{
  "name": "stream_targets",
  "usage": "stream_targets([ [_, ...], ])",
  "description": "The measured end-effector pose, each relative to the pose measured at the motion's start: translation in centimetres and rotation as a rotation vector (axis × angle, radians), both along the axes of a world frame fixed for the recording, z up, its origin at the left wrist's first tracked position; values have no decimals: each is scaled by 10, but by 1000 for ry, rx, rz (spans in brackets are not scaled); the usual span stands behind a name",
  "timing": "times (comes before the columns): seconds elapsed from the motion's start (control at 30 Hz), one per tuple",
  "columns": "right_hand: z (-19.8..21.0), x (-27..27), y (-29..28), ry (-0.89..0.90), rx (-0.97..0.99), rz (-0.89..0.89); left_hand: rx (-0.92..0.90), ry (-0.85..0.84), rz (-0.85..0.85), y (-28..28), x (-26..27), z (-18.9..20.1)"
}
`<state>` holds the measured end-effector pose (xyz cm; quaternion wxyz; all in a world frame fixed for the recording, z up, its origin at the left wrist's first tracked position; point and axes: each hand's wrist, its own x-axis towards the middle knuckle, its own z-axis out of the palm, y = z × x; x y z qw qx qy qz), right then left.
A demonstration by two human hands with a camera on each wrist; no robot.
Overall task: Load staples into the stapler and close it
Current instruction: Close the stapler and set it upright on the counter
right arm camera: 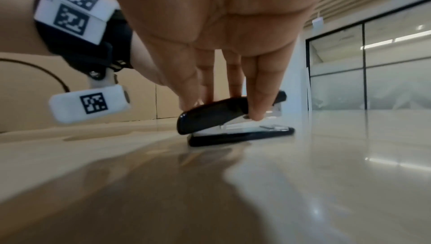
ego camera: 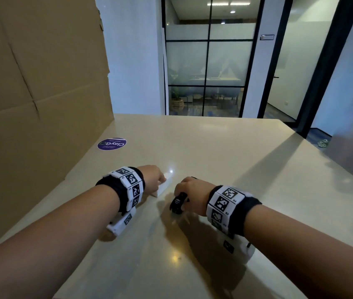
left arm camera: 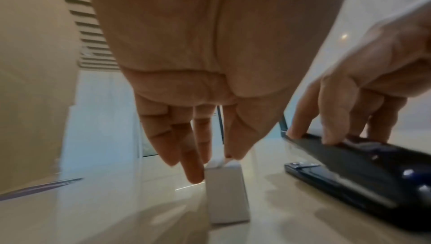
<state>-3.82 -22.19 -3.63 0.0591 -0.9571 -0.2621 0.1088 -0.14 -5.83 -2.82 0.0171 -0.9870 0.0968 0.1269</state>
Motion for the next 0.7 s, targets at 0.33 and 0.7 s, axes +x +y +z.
stream_targets([
  [0.33, -1, 19, 89, 13, -72, 137, 16, -39, 221, 85, -27, -1],
  [0.7, -8, 18, 118, 1, -23, 173, -6, -46, 238, 107, -32, -6],
])
